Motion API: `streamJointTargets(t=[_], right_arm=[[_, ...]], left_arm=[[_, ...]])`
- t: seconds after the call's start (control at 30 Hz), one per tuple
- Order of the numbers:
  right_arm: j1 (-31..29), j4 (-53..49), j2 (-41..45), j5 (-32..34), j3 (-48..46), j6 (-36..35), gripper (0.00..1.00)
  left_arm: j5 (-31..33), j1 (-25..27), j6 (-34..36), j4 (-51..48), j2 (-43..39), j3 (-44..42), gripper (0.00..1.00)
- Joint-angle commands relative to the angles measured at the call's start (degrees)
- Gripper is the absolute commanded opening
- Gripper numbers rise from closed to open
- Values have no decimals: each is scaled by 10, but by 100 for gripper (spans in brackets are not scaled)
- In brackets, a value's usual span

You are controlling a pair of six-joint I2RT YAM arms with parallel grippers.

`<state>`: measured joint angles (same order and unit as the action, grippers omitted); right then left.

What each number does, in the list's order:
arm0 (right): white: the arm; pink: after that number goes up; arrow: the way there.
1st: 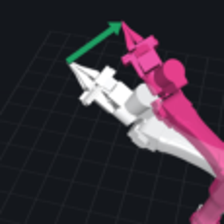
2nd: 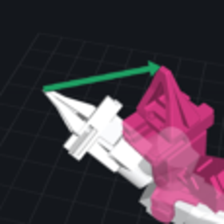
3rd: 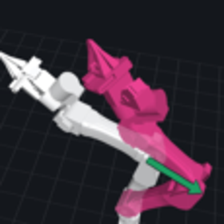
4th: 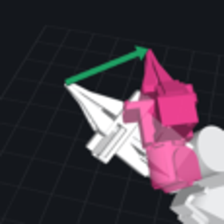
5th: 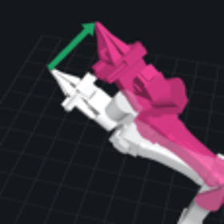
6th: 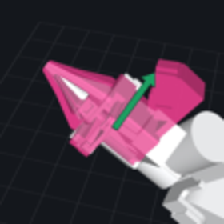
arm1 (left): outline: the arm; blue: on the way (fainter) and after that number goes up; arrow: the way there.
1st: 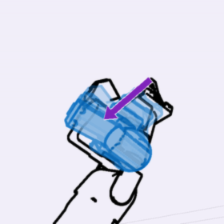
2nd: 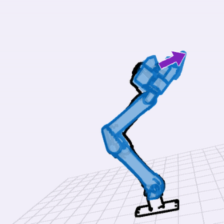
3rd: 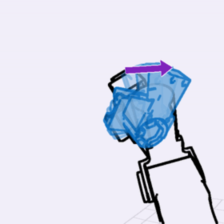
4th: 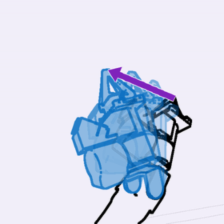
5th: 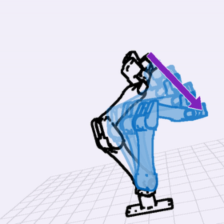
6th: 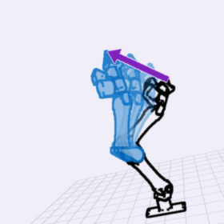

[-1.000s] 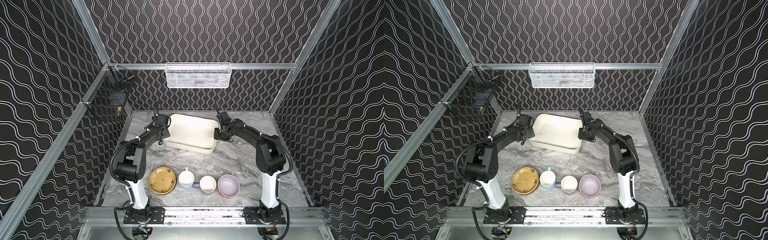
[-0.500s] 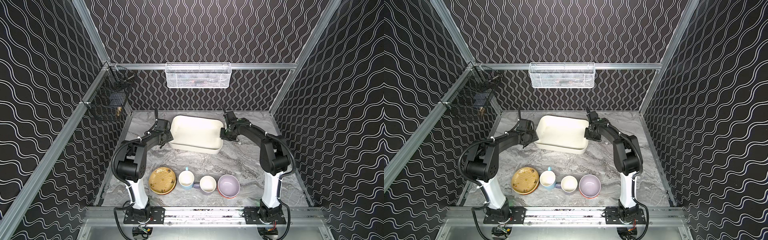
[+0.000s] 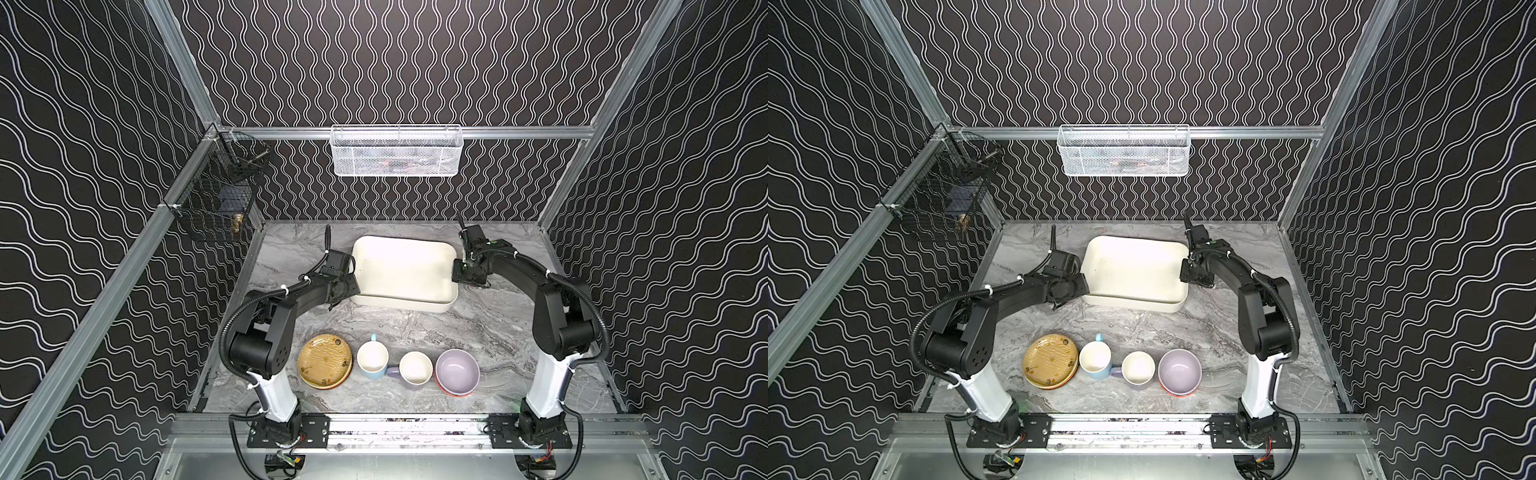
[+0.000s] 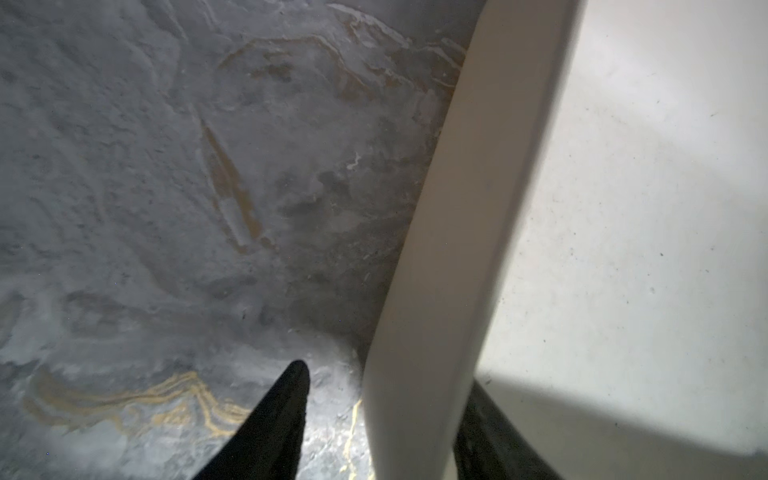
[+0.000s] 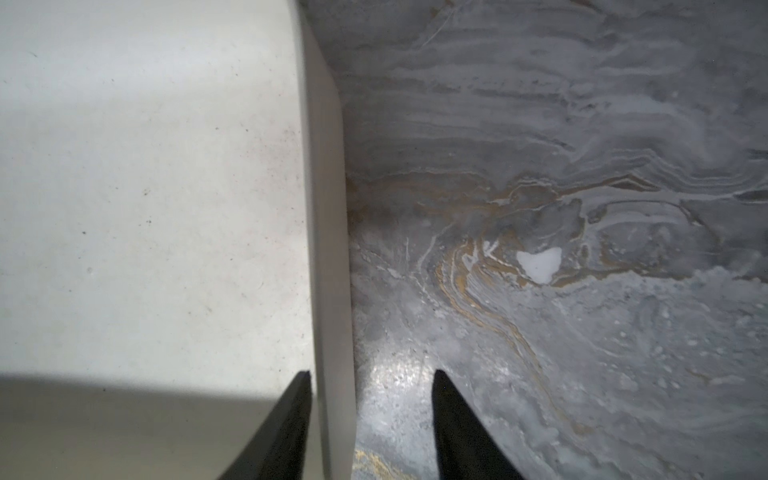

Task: Place the mixed dishes into the plastic bin

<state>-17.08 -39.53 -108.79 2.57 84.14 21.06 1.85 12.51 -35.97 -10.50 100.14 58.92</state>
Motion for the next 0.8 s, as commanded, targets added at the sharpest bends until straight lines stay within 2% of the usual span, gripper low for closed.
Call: streamJointTargets(t=[0.0,0.17,0.33,0.5,0.67,0.77], right_arm=[[0,4,45,21,-2,-10,57],[-13,-27,91,2,16,-15,60],[-69,-37,136,-19,-6,-10,63],[-149,-52,173,-13,-49,1,65],[-190,-44,219,-17,-106,20,67],[-205,-47,236,-2,-118,25,67]], left_arm=[[24,9,-11,-2,-29,-5,65],[73,33,2,-39,-105,8,70],[105,78,-6,-87,-197,-27,72],[78,106,-14,-163,-307,-81,72],[14,123,-34,-217,-431,-153,72],[-22,126,-40,-251,-478,-176,70]])
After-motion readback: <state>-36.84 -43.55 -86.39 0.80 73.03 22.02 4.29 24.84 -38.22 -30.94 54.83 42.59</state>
